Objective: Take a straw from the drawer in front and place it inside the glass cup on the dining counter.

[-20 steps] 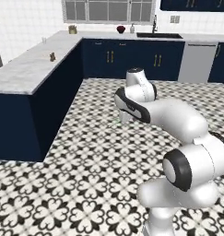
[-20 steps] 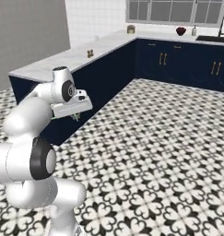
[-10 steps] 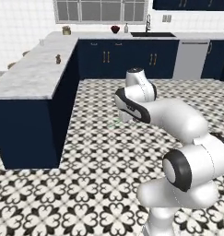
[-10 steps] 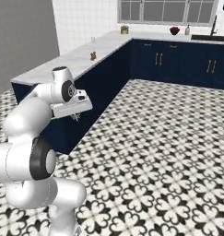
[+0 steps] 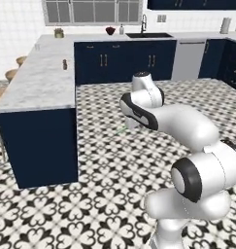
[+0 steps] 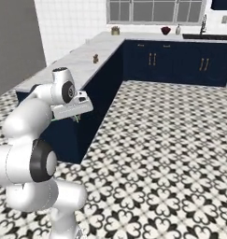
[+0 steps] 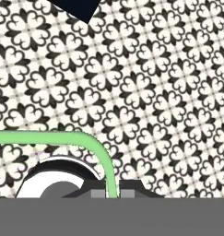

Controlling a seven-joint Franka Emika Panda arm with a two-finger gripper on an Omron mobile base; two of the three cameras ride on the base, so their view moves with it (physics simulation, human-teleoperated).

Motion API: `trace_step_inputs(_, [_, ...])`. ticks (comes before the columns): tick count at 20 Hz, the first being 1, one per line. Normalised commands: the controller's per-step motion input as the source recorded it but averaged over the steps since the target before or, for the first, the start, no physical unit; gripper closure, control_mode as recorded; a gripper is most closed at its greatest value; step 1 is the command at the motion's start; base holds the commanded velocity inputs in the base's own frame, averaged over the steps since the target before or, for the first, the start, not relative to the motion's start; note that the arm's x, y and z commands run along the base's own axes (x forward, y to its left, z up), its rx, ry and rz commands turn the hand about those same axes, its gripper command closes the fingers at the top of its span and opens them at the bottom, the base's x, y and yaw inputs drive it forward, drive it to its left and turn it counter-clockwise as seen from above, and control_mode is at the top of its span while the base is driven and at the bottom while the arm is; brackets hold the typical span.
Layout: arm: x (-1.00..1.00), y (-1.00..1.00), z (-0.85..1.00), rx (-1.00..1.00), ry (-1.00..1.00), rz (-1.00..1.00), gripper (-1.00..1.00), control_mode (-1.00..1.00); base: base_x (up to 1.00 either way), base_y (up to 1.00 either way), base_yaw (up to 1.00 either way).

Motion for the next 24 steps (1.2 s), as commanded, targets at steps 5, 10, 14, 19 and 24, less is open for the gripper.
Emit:
trace_step_inputs(5, [0.0,0.0,0.0,0.0,0.0,0.0,1.0,1.0,-0.12,1.0,-0.3])
trace_step_inputs(10, [0.0,0.0,0.0,0.0,0.0,0.0,1.0,1.0,-0.1,1.0,-0.29])
trace_step_inputs(14, [0.0,0.0,0.0,0.0,0.0,0.0,1.0,1.0,-0.01,1.0,-0.29])
trace_step_inputs(19, [0.0,0.0,0.0,0.0,0.0,0.0,1.0,1.0,0.0,1.0,-0.29])
trace_step_inputs(24, [0.0,0.0,0.0,0.0,0.0,0.0,1.0,1.0,0.02,1.0,-0.3])
